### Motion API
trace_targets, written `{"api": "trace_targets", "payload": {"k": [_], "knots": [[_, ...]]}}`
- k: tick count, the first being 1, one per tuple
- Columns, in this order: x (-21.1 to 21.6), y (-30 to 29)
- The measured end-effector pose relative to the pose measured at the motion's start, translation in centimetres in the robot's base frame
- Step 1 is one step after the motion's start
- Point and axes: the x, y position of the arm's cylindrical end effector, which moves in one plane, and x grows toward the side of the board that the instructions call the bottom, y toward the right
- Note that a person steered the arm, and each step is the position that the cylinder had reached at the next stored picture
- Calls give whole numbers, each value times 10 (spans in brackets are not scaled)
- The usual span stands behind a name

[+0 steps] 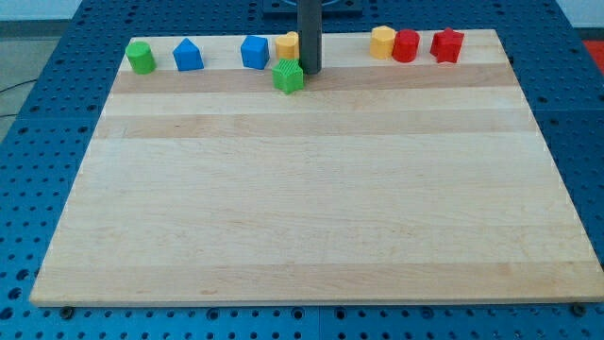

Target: Push green circle into blue triangle

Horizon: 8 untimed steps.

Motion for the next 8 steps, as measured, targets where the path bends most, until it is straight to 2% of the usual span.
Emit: {"api": "trace_targets", "payload": {"k": [3, 4, 5, 6, 7, 8], "knots": [[15, -12], [14, 9], [-21, -3], [-18, -44], [37, -61], [105, -45]]}}
